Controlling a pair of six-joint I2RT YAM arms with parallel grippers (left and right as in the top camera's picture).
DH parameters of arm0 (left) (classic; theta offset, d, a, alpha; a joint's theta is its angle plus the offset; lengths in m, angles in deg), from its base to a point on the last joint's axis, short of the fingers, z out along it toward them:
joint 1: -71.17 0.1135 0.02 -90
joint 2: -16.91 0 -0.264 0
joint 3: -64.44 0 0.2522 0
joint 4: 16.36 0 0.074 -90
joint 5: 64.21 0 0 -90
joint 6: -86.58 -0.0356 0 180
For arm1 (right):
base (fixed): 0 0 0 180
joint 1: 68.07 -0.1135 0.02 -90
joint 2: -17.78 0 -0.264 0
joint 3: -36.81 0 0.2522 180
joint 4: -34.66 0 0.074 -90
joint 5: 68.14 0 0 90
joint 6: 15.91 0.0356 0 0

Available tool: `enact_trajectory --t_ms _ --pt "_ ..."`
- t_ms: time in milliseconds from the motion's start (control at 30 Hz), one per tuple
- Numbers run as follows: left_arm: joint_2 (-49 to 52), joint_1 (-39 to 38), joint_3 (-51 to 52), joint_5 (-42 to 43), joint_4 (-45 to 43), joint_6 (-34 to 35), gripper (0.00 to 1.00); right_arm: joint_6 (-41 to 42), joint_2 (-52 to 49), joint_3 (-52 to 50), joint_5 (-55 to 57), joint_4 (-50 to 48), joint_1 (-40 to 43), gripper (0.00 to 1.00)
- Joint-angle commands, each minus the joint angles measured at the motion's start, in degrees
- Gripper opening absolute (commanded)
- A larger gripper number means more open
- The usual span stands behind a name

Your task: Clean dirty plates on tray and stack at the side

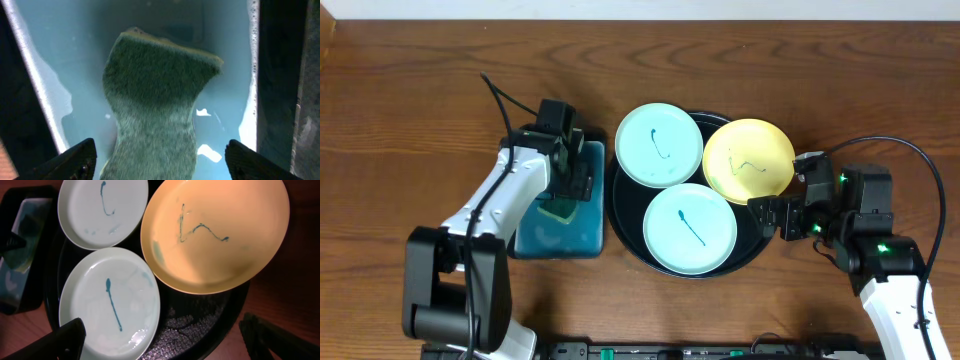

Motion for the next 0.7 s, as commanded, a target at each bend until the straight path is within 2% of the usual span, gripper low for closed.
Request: enact_trajectory --t_ms 0,67,667 --pt "1.0 0.0 -1.2 -1.0 -1.1 -0.3 0.74 0.6 0.0 1.4 -0.7 -0.1 -0.7 0.97" --pt "1.1 0.0 -1.1 -1.0 -2.0 -0.1 0.72 0.6 0.0 1.4 -0.7 -0.1 -0.7 0.97" --pt "2.2 0.0 2.0 -2.1 -3.6 -0.1 0.7 0.6 0.0 1.4 -0.7 -0.1 -0.7 0.97"
